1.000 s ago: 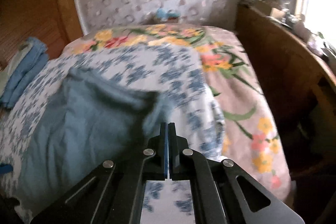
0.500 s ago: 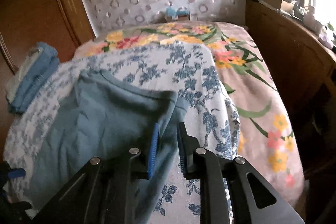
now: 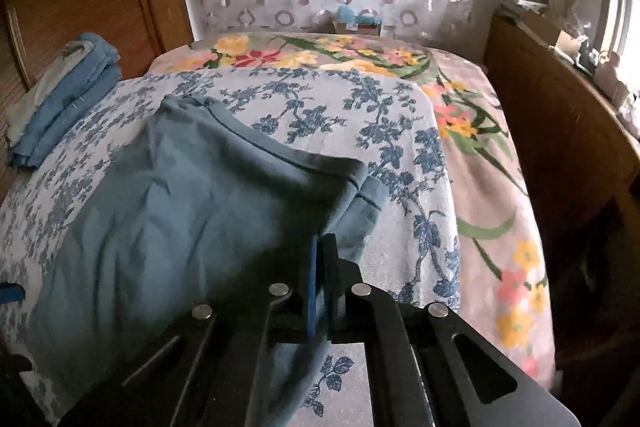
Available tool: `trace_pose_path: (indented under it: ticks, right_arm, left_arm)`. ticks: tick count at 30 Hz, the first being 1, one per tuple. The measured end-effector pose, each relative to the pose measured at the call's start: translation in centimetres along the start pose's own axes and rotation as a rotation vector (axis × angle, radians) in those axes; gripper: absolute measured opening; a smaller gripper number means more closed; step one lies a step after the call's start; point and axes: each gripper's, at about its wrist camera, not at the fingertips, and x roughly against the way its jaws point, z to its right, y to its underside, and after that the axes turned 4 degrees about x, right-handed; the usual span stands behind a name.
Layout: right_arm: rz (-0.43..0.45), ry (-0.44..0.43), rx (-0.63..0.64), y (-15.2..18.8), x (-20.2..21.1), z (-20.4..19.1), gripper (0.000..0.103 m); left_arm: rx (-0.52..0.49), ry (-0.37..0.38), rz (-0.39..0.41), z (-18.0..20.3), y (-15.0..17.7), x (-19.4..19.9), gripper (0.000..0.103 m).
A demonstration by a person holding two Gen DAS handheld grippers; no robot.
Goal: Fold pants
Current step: 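Pull the grasped edge with the right gripper to straighten the fold, then grasp the folded pants edge with the right gripper while the left gripper grasps beside it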
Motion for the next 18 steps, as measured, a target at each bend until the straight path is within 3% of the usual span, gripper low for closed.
trace_pose_path:
  ticks: [3, 5, 8, 13, 18]
  right_arm:
    - [0.035, 0.061, -0.013, -0.2, 0.8, 0.2, 0.002]
    - [0.017, 0.070, -0.043, -0.3, 0.7, 0.7, 0.002]
    - [0.006, 0.149, -0.051, -0.1, 0.4, 0.7, 0.002]
    - [-0.019, 0.117, -0.107, 0.2, 0.9, 1.1, 0.006]
    - [0.033, 0.053, -0.096, 1.3, 4.9, 0.3, 0.010]
  left_arm:
    - [0.001, 0.000, -0.001, 0.0, 0.0, 0.0, 0.072]
    - [0.001, 0.000, -0.001, 0.0, 0.0, 0.0, 0.072]
    - [-0.002, 0.002, -0.002, 0.1, 0.1, 0.1, 0.072]
    - [-0.010, -0.001, -0.004, 0.3, 0.1, 0.1, 0.072]
    - [-0.005, -0.009, 0.004, 0.1, -0.2, 0.2, 0.072]
